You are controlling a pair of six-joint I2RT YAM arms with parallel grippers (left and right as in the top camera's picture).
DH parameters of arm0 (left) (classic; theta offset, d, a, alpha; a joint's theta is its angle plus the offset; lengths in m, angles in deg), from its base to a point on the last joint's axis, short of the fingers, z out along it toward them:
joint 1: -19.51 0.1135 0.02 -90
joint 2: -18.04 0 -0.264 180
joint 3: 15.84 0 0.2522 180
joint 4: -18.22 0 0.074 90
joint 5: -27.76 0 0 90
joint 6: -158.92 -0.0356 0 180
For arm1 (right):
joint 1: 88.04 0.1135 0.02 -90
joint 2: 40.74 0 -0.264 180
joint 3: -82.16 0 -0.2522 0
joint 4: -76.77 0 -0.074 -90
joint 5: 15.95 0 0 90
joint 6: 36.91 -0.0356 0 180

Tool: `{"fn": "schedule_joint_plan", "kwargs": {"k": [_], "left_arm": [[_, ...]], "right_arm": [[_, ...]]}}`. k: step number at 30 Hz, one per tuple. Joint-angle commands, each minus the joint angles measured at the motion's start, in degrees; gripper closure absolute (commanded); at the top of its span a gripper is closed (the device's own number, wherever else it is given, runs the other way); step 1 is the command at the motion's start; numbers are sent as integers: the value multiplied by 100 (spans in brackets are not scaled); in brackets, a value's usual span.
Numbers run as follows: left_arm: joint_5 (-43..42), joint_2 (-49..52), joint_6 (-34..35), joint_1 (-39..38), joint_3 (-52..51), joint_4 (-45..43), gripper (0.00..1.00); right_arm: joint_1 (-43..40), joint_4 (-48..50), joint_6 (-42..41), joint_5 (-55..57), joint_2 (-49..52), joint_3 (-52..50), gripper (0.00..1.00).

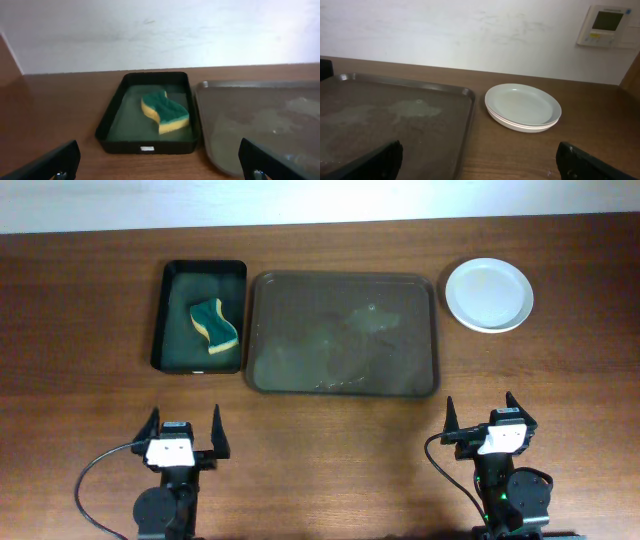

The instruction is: Clean dirty plates on tray and stack at the side

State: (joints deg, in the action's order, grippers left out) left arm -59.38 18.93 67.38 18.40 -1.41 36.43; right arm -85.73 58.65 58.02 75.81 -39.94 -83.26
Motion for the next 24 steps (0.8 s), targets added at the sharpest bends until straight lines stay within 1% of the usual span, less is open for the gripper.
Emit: {"fn": "schedule_joint_plan", "kwargs": {"k": [1, 24], "left_arm": [[352, -61, 385, 11, -15, -7, 1], [278, -59, 326, 11, -15, -9, 0]], "right_arm": [[42, -13, -28, 107, -48, -50, 2], [42, -13, -28, 107, -48, -50, 2]]}}
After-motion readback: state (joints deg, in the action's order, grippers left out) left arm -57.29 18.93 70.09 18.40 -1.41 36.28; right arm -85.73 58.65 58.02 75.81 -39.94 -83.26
